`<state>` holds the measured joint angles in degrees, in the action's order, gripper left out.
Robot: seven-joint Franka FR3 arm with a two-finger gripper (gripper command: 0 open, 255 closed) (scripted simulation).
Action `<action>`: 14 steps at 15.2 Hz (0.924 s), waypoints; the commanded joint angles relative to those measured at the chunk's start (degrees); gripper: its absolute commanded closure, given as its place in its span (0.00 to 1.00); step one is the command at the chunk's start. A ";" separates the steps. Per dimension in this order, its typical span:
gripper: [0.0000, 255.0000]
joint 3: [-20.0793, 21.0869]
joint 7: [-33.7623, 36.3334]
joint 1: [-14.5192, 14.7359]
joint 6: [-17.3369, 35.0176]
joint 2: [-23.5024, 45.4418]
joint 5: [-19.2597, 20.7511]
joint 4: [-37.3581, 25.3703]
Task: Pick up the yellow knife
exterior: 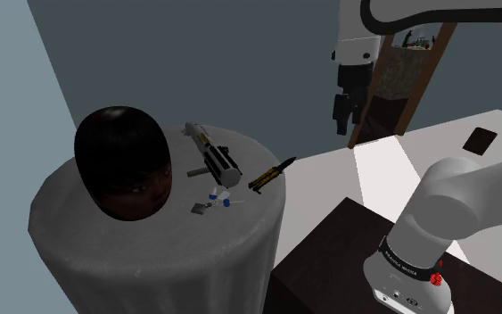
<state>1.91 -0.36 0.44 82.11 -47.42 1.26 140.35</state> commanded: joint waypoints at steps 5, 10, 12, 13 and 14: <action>0.00 5.99 15.29 -2.84 7.46 1.34 -6.01 3.87; 0.00 13.66 33.70 -6.56 18.32 6.24 -12.05 6.26; 0.00 16.70 40.95 -8.30 22.93 9.12 -13.74 6.44; 0.00 18.21 44.56 -9.27 25.26 10.72 -14.39 6.37; 0.00 19.71 48.17 -10.30 27.59 12.42 -14.91 6.20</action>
<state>20.03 43.53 -9.01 107.34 -36.17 -12.81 146.40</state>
